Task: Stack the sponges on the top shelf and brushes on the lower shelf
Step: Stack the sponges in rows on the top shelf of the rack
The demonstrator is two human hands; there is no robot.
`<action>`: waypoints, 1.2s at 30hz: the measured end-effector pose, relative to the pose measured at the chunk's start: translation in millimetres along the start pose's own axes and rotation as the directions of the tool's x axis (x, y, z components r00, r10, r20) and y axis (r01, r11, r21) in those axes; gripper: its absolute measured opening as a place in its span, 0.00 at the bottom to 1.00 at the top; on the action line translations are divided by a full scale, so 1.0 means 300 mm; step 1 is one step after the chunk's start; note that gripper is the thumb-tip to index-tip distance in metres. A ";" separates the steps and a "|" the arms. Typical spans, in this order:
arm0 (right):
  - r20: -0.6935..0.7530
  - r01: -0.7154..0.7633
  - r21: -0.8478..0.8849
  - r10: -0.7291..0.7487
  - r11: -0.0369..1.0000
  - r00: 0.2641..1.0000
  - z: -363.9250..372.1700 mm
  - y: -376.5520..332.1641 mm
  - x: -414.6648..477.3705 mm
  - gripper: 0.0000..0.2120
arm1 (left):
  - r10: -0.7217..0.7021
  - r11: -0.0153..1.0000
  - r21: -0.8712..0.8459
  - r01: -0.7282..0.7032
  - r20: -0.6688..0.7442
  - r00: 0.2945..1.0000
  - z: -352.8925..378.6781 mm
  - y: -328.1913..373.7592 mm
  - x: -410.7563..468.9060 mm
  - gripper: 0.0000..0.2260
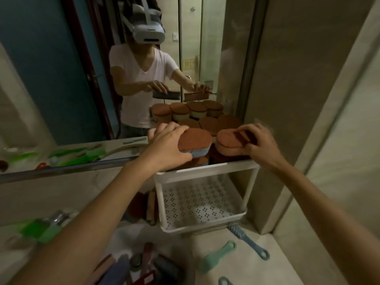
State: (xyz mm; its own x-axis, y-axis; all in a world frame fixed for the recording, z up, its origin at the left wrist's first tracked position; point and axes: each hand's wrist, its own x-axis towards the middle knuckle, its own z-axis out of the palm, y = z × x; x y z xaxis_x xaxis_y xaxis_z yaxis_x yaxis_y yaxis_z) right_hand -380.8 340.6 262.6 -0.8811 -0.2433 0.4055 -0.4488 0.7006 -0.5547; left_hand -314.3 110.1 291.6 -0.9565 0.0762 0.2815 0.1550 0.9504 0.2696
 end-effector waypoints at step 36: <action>-0.043 0.087 -0.090 -0.091 0.992 0.995 0.093 0.052 -0.003 0.23 | 0.030 1.000 0.005 -0.030 -0.065 0.997 0.155 -0.027 -0.021 0.30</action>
State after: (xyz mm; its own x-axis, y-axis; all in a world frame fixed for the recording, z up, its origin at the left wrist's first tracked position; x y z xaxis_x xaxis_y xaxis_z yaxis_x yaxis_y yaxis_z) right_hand -391.1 333.0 233.3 -0.8294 -0.2773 0.4849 -0.5083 0.7346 -0.4494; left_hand -321.1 116.0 244.9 -0.9335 0.0851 0.3484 0.1823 0.9492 0.2564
